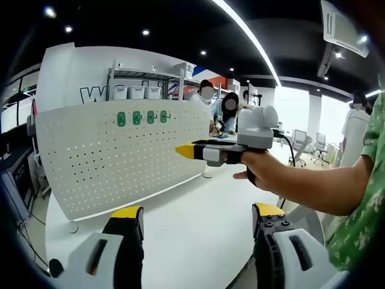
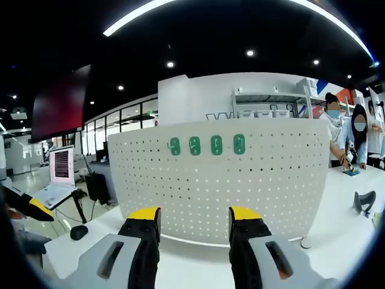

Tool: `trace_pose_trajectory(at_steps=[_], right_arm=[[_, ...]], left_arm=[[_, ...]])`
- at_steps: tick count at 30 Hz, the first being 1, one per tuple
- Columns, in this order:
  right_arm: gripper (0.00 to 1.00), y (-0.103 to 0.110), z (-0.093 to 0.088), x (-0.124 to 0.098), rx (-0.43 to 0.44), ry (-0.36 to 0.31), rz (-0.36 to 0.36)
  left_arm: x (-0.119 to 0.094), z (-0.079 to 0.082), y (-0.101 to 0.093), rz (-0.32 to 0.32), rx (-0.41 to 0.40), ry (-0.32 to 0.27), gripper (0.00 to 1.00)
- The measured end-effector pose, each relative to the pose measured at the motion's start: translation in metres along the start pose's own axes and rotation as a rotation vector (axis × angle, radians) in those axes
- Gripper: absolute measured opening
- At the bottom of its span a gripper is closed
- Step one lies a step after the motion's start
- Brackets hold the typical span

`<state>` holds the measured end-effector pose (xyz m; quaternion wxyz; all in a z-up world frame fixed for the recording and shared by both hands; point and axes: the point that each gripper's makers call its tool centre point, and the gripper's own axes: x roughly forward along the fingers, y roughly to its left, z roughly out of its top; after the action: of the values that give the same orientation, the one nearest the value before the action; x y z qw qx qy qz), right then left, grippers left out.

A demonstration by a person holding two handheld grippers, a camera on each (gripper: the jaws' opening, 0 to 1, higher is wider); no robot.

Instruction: Insert the hook assembly into the mounting plate slot until the hook locks in place.

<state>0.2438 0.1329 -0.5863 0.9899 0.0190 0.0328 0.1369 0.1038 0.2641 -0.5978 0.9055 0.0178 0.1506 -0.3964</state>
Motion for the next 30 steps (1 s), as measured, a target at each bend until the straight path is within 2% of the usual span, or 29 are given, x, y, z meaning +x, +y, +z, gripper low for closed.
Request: trace_pose_trajectory(at_steps=[10, 25, 30], right_arm=[[0.52, -0.004, 0.001, -0.032, -0.023, -0.014, 0.009], [0.56, -0.017, -0.004, -0.065, -0.031, -0.02, 0.009], [0.6, -0.015, -0.005, -0.074, -0.035, -0.023, 0.012]], left_arm=[[0.004, -0.002, -0.008, 0.012, -0.012, -0.008, 0.76], [0.013, -0.002, -0.013, 0.035, -0.03, -0.029, 0.76], [0.015, 0.001, -0.011, 0.046, -0.032, -0.047, 0.76]])
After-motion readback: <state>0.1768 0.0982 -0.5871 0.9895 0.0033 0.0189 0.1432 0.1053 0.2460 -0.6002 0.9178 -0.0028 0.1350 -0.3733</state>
